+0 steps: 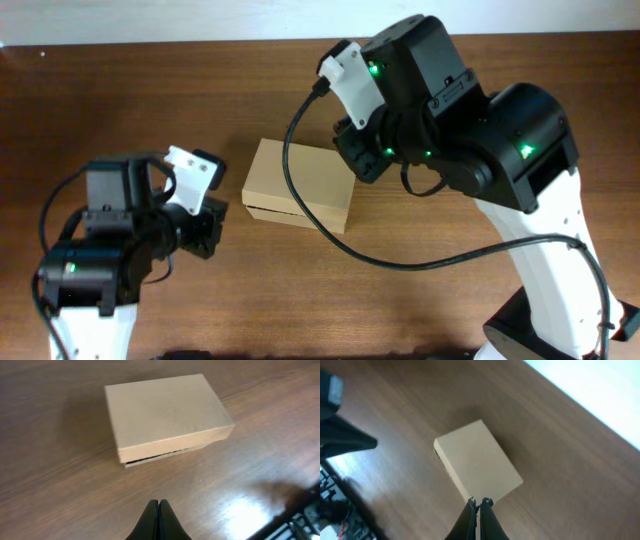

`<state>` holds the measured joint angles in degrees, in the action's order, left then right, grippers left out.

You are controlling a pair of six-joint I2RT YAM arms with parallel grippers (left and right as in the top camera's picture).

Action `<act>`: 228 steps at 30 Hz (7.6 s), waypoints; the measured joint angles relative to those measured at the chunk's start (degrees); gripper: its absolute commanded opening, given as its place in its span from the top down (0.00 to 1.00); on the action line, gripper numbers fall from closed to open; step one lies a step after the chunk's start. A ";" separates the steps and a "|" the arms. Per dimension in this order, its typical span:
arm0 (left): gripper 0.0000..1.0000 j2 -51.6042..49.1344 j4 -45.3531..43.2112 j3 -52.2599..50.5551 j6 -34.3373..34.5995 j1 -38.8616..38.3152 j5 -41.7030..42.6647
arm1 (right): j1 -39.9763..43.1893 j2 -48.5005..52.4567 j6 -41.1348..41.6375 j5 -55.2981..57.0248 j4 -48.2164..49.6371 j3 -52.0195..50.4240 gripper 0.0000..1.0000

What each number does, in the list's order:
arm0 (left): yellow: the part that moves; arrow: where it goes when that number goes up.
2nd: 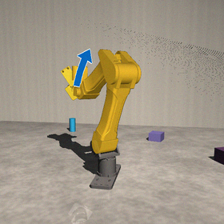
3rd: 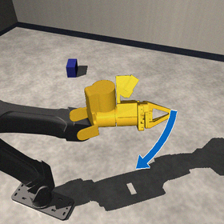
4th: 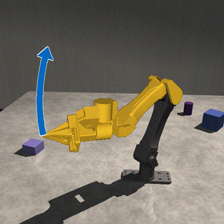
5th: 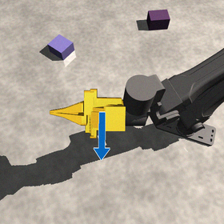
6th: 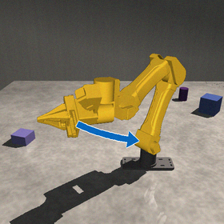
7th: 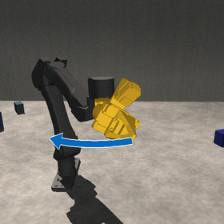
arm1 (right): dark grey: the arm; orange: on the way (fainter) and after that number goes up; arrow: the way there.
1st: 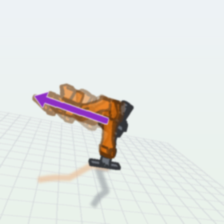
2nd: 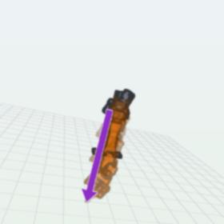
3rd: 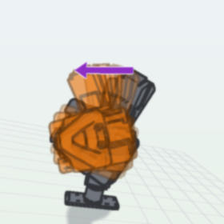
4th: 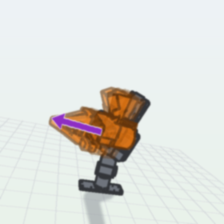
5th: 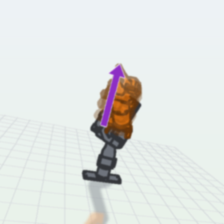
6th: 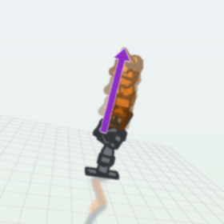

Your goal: Pack container

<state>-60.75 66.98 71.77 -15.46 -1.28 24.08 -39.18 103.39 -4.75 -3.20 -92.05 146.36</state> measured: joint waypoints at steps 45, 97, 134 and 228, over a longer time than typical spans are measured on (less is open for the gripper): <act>0.98 -17.84 -4.33 -0.09 -2.93 -12.66 -6.32 | -9.05 -3.61 0.57 4.96 -4.90 -8.50 0.96; 0.89 5.90 23.26 1.55 12.11 -12.66 -20.90 | 6.80 12.57 3.19 -4.68 11.23 -32.87 0.96; 0.19 -3.54 6.56 -0.85 15.87 -12.66 -20.92 | 0.17 12.57 2.60 -7.91 12.24 -32.89 0.96; 0.36 -4.31 -43.12 -41.22 21.38 -12.66 -22.16 | 0.07 12.57 3.26 -8.81 11.13 -29.16 0.96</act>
<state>-65.06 23.86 30.55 5.91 -13.93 1.91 -39.11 115.96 -1.50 -12.01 -80.93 117.21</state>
